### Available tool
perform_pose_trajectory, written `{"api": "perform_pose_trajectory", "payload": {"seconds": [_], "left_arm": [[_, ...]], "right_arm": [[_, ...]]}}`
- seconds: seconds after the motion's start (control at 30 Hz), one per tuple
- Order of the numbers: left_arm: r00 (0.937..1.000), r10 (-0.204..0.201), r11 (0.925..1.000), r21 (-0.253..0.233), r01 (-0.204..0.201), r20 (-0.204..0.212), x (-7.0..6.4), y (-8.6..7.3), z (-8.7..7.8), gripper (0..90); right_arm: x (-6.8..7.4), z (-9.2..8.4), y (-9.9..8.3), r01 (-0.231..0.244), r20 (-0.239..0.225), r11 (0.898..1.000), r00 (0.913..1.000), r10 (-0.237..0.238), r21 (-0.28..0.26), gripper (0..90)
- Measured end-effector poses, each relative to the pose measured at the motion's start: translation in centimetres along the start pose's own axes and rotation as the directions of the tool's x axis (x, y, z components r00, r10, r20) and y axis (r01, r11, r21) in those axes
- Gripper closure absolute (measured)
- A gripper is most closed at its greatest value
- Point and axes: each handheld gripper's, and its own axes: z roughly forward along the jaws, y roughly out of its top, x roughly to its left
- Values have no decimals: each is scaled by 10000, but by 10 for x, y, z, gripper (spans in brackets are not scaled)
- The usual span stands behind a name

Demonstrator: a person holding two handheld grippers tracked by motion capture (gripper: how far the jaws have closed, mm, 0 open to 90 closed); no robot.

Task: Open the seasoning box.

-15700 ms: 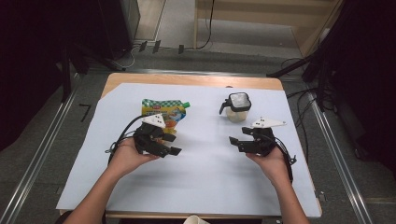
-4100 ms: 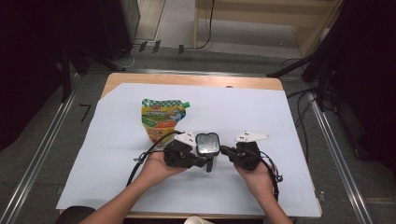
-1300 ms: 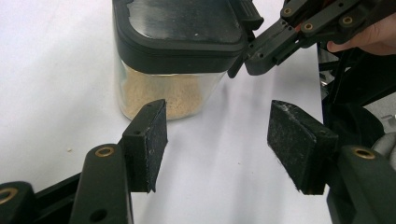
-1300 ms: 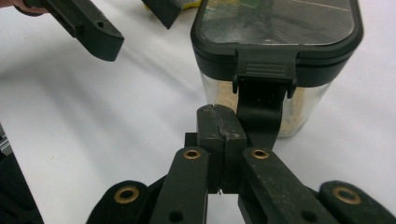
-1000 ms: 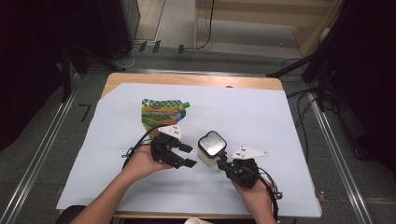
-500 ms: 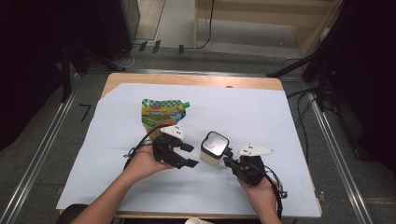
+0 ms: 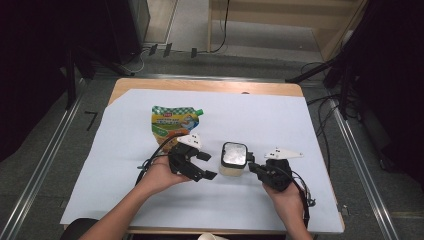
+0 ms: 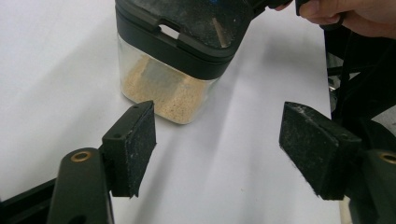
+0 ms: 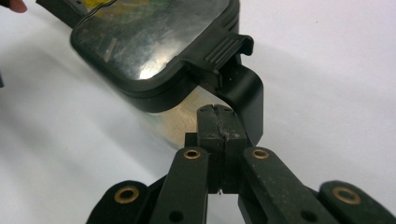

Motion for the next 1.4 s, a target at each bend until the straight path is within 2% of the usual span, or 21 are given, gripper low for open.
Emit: {"api": "perform_pose_trajectory", "payload": {"seconds": [0.3, 0.4, 0.57, 0.7, 0.8, 0.93, 1.07, 1.27, 1.4], "left_arm": [[9999, 122, 9999, -6, -122, 12, -3, 10, 10, 212], [9996, -23, 10000, -11, 23, 279, 1, 14, 8, 180], [10000, 26, 10000, -43, -26, 80, 3, 21, 9, 172], [9999, 98, 9999, -64, -97, 78, 4, 28, 11, 167], [9996, 170, 9998, -42, -171, -246, 5, 34, 13, 137], [9995, 313, 9993, -192, -314, -66, 6, 39, 16, 119], [9987, 470, 9989, 74, -469, -193, 8, 41, 23, 112], [9973, 634, 9975, 330, -622, -374, 12, 39, 36, 107], [9958, 832, 9959, 377, -818, -394, 13, 37, 43, 119]], "right_arm": [[-10, 4, 6, 27, 36, 9998, 10000, -27, 182, 900], [-12, 0, 9, 76, -1, 9998, 10000, -76, 194, 900], [-15, -1, 12, 46, -30, 9997, 10000, -45, 260, 900], [-19, -13, 15, 57, 28, 10000, 10000, -57, 3, 900], [-24, -18, 16, -30, 197, 9999, 9998, 33, -139, 900], [-30, -11, 18, -88, 257, 10000, 9996, 87, 33, 900], [-32, -2, 22, 29, 317, 9998, 9995, -34, 187, 900], [-40, 7, 28, -50, 182, 9995, 9998, 45, 305, 900], [-40, 10, 27, -62, 241, 9992, 9997, 52, 393, 900]]}}
